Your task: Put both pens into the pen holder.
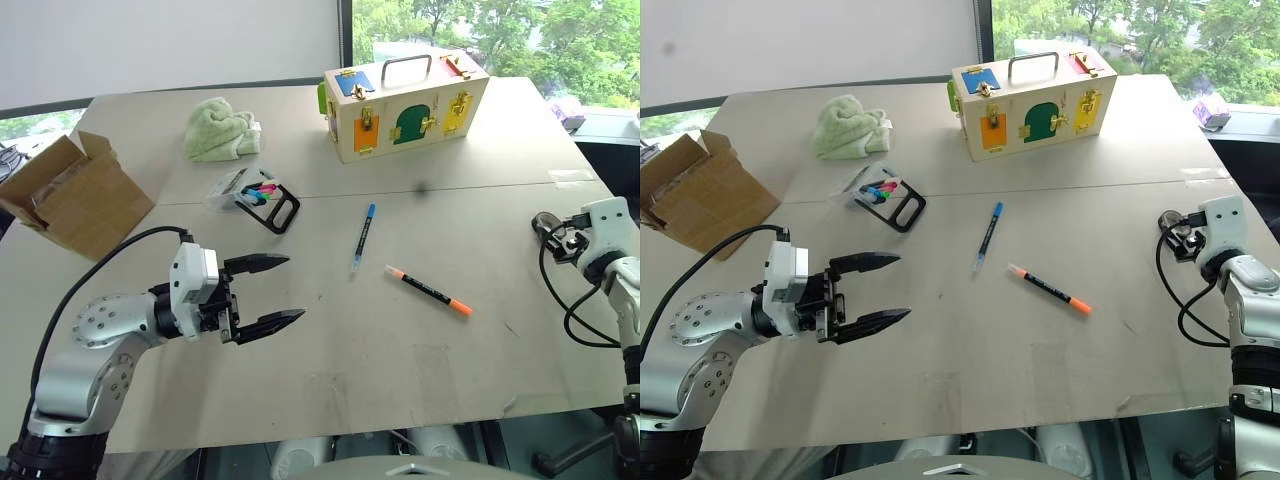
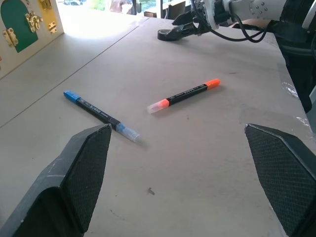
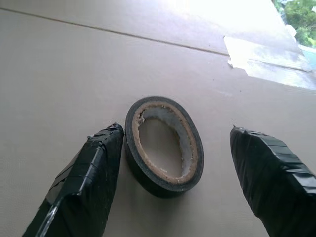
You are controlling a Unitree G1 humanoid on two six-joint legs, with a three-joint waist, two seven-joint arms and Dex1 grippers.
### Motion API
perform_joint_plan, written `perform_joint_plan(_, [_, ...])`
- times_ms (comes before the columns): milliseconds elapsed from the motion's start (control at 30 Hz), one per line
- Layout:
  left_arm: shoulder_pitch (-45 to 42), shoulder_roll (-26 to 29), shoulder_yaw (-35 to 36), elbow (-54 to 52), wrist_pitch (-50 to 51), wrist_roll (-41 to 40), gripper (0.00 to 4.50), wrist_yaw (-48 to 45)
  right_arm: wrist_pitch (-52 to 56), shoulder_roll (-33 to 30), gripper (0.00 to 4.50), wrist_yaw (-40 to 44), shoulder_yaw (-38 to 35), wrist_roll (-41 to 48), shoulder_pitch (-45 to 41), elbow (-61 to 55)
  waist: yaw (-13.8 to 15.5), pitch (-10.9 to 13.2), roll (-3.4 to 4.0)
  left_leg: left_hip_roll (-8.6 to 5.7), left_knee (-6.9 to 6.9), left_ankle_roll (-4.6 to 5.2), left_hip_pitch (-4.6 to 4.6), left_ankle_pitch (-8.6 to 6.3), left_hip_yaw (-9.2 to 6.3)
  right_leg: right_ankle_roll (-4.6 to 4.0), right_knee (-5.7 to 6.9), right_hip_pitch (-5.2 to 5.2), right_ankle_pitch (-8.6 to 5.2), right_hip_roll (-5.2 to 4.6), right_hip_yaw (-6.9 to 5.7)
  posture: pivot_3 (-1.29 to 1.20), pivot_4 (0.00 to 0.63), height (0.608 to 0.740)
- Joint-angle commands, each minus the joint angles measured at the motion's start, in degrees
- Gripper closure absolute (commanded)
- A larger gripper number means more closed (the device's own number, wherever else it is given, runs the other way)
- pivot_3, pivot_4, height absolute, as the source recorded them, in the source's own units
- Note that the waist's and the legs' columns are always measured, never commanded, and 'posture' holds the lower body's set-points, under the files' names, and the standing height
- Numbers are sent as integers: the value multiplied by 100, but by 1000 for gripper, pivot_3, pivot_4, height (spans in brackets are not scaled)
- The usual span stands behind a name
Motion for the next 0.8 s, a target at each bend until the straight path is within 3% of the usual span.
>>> perform_joint_plan(33, [-62,-14,-18,4,-86,7,0,-77,-264,7,847,470,-259,501,149,-814,1,0,0,0,0,1,0,-1,-1,0,1,0,0,0,-1,0,150,740])
perform_joint_plan(133, [-75,-18,-37,37,-101,18,0,-115,242,-86,847,1707,85,1480,894,-2286,27,0,1,2,0,14,-1,-8,-5,0,-1,0,0,0,-5,0,150,740])
perform_joint_plan(200, [-86,-19,-50,64,-116,33,0,-135,511,-224,847,2070,367,1679,1293,-2959,31,0,1,4,-1,15,-4,-9,-9,0,-4,1,0,0,-8,0,150,740])
perform_joint_plan(433, [-107,-28,-110,137,-211,144,0,-187,780,-657,847,2464,1879,1029,1956,-4125,29,0,-1,1,7,19,4,-11,-12,1,-1,6,1,-4,-9,0,150,740])
perform_joint_plan(533, [-31,-7,-78,137,-274,190,0,-211,387,-874,847,2174,2285,21,1844,-3490,32,0,0,1,6,17,5,-10,-14,1,3,4,1,-3,-11,0,150,740])
perform_joint_plan(600, [-7,-9,-64,115,-280,193,0,-205,383,-894,847,2073,2307,-153,1827,-3256,33,-4,-7,-2,8,14,8,-8,-12,1,1,7,1,-5,-8,0,150,740])
perform_joint_plan(700, [-2,-13,-40,115,-302,203,0,-195,412,-879,1629,2128,2198,-52,1909,-3218,50,-14,-23,-2,9,14,14,-8,-16,1,1,18,1,-5,-13,0,150,740])
perform_joint_plan(800, [-19,-30,-48,146,-329,212,0,-183,486,-867,2726,2124,2112,49,1970,-3281,58,-15,-24,-2,10,16,16,-9,-20,2,2,21,1,-6,-16,0,150,740])
